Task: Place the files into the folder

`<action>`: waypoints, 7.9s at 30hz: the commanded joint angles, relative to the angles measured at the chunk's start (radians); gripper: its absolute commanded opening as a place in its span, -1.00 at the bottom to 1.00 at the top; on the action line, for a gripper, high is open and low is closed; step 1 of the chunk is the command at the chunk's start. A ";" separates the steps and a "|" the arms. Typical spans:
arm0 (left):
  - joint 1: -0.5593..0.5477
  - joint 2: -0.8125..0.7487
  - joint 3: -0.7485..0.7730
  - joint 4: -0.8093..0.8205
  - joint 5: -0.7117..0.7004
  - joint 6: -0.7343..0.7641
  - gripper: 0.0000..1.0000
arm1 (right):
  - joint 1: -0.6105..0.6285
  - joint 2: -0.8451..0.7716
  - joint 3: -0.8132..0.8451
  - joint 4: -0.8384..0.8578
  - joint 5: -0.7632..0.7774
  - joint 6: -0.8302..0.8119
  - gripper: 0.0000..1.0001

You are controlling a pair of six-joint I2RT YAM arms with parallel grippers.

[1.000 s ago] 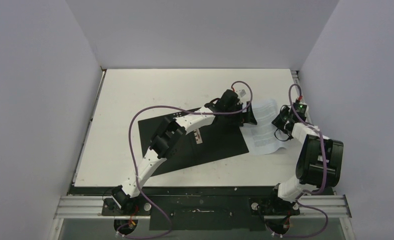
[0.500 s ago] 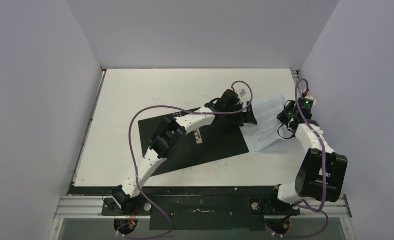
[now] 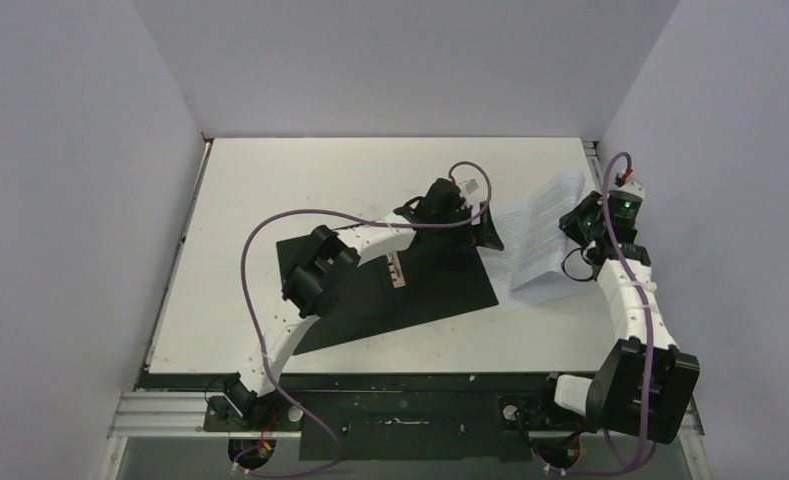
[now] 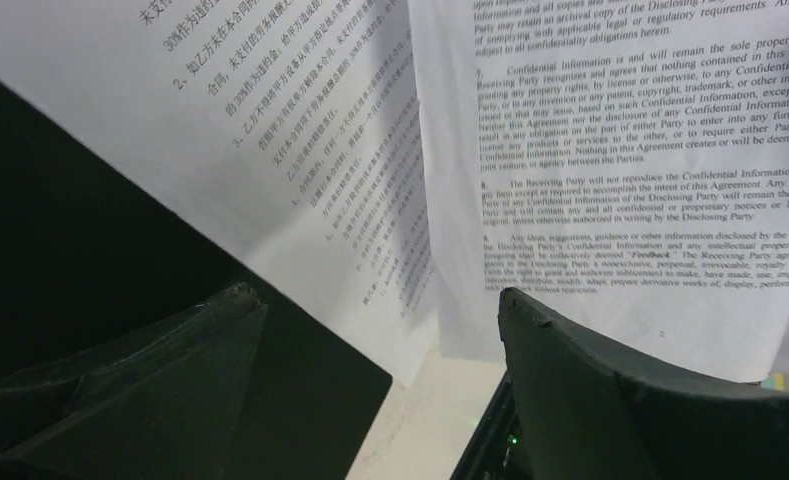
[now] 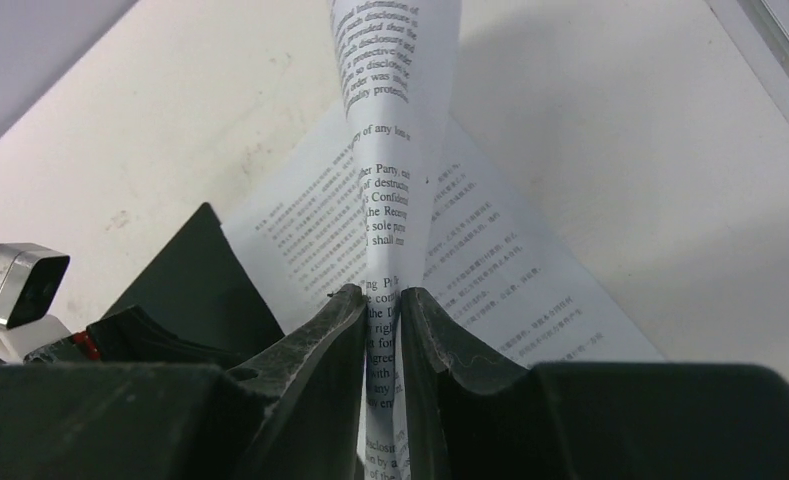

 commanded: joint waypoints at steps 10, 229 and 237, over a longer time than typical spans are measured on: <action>0.066 -0.375 -0.269 0.203 0.055 -0.086 0.75 | 0.038 -0.163 0.074 0.026 -0.173 0.063 -0.61; 0.289 -1.351 -1.344 -0.077 -0.416 0.011 0.93 | 0.531 0.093 -0.015 0.209 -0.494 0.147 -0.89; 0.289 -1.314 -1.365 -0.042 -0.402 0.023 0.93 | 0.511 0.186 0.004 0.230 -0.537 0.107 -0.89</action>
